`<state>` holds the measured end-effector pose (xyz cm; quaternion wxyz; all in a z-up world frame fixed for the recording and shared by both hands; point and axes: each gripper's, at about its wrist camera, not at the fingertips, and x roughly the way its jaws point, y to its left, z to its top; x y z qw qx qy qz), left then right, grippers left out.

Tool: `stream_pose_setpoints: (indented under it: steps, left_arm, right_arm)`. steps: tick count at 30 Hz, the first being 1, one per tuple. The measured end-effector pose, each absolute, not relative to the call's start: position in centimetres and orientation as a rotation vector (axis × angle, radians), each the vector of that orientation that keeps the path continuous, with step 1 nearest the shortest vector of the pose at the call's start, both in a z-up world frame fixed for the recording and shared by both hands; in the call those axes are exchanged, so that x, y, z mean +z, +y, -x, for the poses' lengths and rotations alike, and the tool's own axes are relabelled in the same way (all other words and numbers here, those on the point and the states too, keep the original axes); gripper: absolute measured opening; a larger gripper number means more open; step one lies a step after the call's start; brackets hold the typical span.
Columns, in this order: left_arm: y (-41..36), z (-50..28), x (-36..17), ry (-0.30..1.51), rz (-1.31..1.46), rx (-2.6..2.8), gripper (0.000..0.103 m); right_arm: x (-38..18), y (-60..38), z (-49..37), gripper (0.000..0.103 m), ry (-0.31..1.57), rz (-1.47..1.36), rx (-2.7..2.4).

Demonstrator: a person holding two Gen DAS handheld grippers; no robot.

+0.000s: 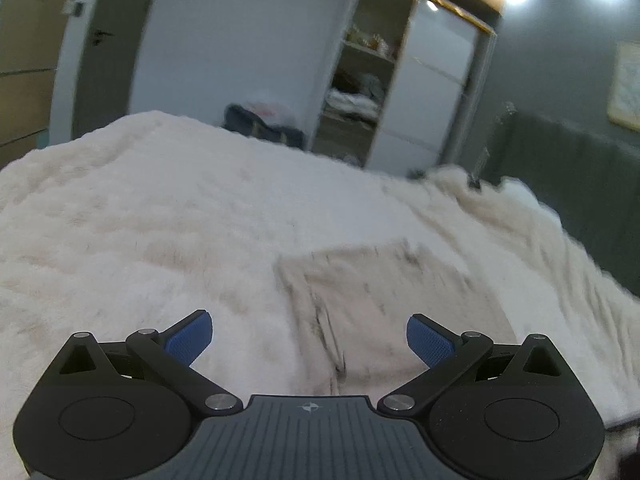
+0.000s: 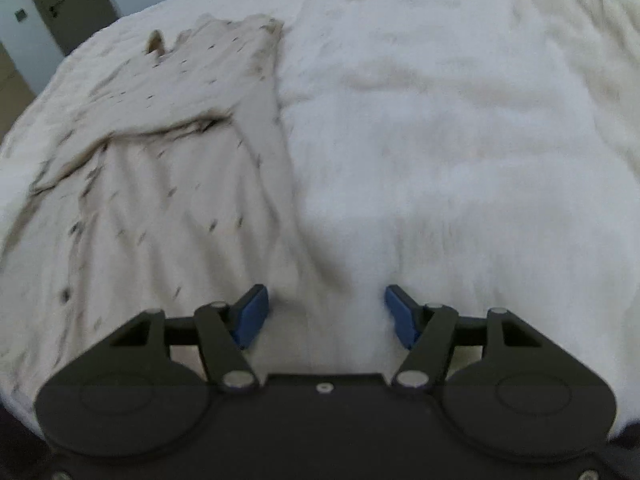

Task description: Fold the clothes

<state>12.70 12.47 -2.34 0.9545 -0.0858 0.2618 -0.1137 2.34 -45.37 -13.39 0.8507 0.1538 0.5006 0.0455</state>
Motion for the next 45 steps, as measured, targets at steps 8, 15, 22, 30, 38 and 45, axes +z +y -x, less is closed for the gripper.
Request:
stream_pose_setpoints:
  steps: [8, 15, 22, 30, 38, 45]
  left_arm:
    - [11.2, -2.0, -3.8, 0.439, 0.081, -0.185, 0.103]
    - [9.9, 1.4, -6.8, 0.324, 0.159, -0.101, 0.103]
    - [10.5, 0.4, -7.9, 0.38, 0.21, -0.051, 0.103]
    - [10.7, 0.5, -7.8, 0.401, 0.202, -0.043, 0.103]
    - [11.7, 0.6, -8.1, 0.417, 0.259, -0.021, 0.103]
    - [11.7, 0.5, -8.1, 0.425, 0.262, -0.02, 0.103]
  right_arm:
    - [-11.5, -48.8, 2.3, 0.058, 0.876, -0.448, 0.186]
    - [-10.1, -45.7, 3.8, 0.059, 0.639, -0.387, 0.262]
    - [-10.0, -45.9, 3.4, 0.06, 0.617, -0.387, 0.205]
    - [-9.9, -45.4, 3.5, 0.06, 0.578, -0.379, 0.196]
    - [-9.9, -45.2, 2.9, 0.06, 0.58, -0.37, 0.198]
    - [-10.0, -45.4, 2.9, 0.06, 0.575, -0.379, 0.199]
